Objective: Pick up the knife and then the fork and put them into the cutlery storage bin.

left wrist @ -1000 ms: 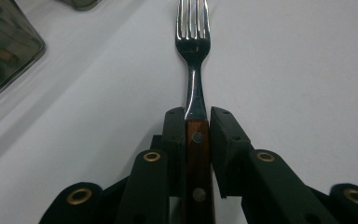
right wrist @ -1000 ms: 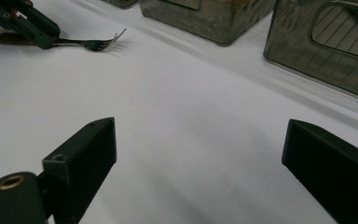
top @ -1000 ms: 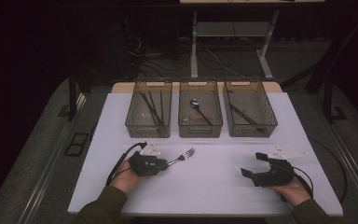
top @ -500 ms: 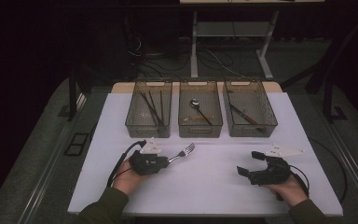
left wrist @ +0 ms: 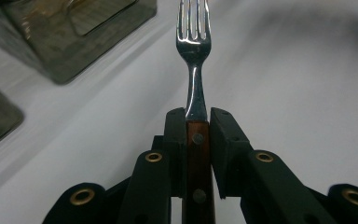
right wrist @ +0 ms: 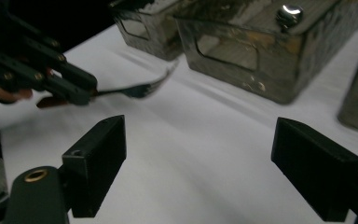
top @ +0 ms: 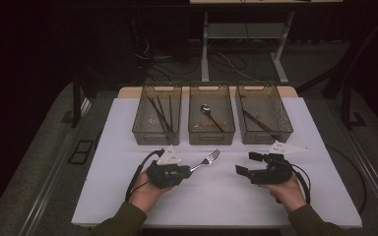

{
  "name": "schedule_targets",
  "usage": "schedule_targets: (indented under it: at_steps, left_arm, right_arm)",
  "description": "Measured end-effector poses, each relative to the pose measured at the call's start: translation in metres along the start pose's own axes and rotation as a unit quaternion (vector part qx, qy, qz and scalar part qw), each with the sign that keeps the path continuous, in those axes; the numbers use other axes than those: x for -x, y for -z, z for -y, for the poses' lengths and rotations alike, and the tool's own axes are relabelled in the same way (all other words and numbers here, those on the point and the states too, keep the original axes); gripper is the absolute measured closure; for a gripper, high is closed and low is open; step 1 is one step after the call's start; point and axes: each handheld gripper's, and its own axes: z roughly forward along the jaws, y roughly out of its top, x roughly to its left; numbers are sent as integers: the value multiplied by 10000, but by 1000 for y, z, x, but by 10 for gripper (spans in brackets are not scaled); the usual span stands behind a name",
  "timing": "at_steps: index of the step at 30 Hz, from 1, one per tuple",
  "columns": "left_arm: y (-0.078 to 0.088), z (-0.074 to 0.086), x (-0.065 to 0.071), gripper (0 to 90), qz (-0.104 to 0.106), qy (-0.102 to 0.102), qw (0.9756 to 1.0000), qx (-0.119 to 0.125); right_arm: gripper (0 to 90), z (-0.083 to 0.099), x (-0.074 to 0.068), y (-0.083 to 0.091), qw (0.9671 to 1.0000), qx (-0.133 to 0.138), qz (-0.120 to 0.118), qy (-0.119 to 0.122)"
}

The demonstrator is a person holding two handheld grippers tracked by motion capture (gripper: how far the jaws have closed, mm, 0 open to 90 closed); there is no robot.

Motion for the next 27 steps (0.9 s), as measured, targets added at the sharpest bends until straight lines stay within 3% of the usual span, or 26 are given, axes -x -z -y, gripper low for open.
schedule_targets:
  at_steps: [7, 16, 18, 21, 24, 27]
  left_arm:
    - [-2, -5, 10, 776, 60, -150, 9998, 67]
    - [2, -5, 11, 776, -8, -162, 9996, 213]
    - [2, -5, 11, 776, -18, -123, 9996, 246]
    - [3, -4, 9, 775, -31, -140, 9996, 227]
    - [1, -4, 10, 775, -33, -116, 9996, 239]
    - [0, -3, 9, 771, 7, -86, 9995, 306]
  right_arm:
    - [329, -8, -7, -22, 9995, 114, -273, -67]
    - [541, -11, -11, -51, 9959, 34, -798, -421]
    - [604, -12, -11, -55, 9948, 50, -904, -474]
    - [712, -13, -11, -58, 9950, 130, -853, -512]
    - [789, -16, -9, -57, 9923, 307, -1009, -651]
    - [832, -22, -13, -55, 9924, 427, -1027, -531]
